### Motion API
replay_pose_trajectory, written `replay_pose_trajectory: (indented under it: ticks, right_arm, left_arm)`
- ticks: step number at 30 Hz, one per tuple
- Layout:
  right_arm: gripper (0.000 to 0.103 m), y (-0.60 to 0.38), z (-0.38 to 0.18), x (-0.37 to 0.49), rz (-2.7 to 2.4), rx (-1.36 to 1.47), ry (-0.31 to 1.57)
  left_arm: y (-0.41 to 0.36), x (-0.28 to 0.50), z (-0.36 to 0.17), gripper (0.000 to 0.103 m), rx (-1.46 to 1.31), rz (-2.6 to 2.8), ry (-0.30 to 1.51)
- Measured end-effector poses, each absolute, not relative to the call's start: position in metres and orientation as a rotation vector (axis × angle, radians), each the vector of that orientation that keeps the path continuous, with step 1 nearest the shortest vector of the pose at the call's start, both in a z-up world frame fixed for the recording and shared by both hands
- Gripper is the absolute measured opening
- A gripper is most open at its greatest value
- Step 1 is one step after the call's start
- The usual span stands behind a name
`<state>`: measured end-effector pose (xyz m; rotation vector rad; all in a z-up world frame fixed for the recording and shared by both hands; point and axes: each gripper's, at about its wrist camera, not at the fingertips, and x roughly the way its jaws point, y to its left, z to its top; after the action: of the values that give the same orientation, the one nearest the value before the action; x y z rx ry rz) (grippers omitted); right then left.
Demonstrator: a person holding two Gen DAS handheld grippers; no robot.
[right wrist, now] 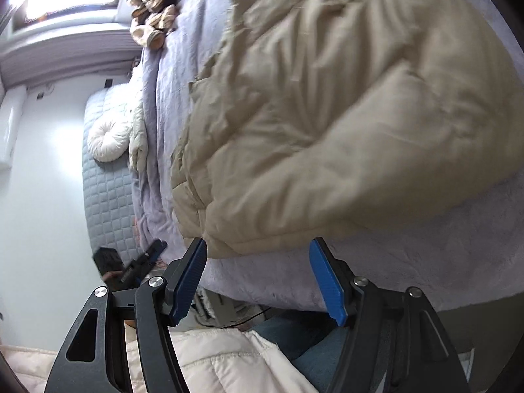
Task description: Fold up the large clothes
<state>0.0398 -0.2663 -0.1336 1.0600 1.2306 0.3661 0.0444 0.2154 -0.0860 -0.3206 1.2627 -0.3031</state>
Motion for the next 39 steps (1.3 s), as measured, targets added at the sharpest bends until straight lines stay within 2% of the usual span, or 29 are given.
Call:
replay_pose_trajectory:
  ticks: [5, 11, 17, 18, 19, 20, 31, 32, 35, 39]
  right_arm:
    - [0.069, -0.25, -0.129, 0.044, 0.369, 1.032, 1.221]
    - [0.069, -0.218, -0.116, 0.056, 0.275, 0.86, 1.241]
    - [0.069, -0.197, -0.106, 0.061, 0.234, 0.773, 1.241]
    - [0.069, -0.194, -0.104, 0.062, 0.232, 0.764, 1.238]
    - [0.069, -0.192, -0.101, 0.063, 0.23, 0.752, 1.232]
    - [0.07, -0.19, -0.098, 0.063, 0.229, 0.745, 1.226]
    - [0.07, -0.166, -0.082, 0.052, 0.171, 0.674, 1.208]
    - [0.071, -0.165, -0.081, 0.052, 0.166, 0.671, 1.204]
    - [0.085, -0.162, -0.076, 0.051, 0.136, 0.652, 1.175]
    - [0.089, -0.154, -0.068, 0.045, 0.069, 0.561, 1.137]
  left_arm:
    - [0.199, 0.06, -0.101, 0.047, -0.29, -0.286, 1.283]
    - [0.197, 0.065, -0.116, 0.047, -0.256, -0.248, 1.319]
    - [0.209, 0.066, -0.113, 0.047, -0.252, -0.246, 1.313]
    - [0.211, 0.067, -0.113, 0.05, -0.249, -0.246, 1.312]
    - [0.213, 0.067, -0.112, 0.072, -0.244, -0.242, 1.308]
    - [0.215, 0.068, -0.11, 0.087, -0.238, -0.233, 1.294]
    - [0.227, 0.073, -0.11, 0.09, -0.247, -0.203, 1.263]
    - [0.229, 0.073, -0.11, 0.103, -0.251, -0.201, 1.261]
    - [0.232, 0.074, -0.11, 0.103, -0.244, -0.198, 1.259]
    - [0.231, 0.077, -0.113, 0.103, -0.196, -0.198, 1.268]
